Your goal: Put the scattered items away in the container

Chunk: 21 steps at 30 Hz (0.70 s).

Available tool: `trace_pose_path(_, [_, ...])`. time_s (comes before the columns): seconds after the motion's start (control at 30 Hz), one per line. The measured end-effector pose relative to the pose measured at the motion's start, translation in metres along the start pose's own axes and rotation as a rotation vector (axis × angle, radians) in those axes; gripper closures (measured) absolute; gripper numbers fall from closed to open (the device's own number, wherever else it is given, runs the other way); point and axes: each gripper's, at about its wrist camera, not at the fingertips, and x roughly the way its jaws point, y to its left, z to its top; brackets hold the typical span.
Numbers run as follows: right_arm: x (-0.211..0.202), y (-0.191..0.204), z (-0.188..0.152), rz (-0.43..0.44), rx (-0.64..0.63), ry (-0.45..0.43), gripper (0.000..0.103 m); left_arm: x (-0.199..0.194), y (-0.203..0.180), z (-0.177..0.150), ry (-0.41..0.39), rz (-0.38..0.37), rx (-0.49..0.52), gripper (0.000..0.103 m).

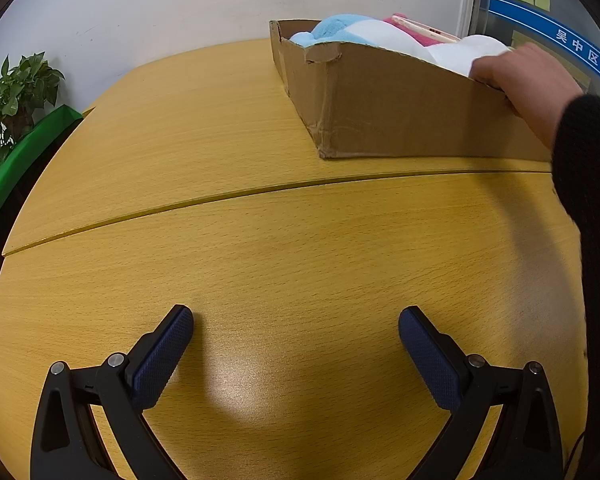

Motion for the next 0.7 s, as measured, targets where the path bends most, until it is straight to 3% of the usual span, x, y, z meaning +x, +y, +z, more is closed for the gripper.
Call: trace_pose_path(0.7, [0.0002,0.0000,0.0002,0.000,0.000,-0.001,0.000,-0.0022,-0.0017,-0.0039,0.001,-0.001,-0.001,0.000])
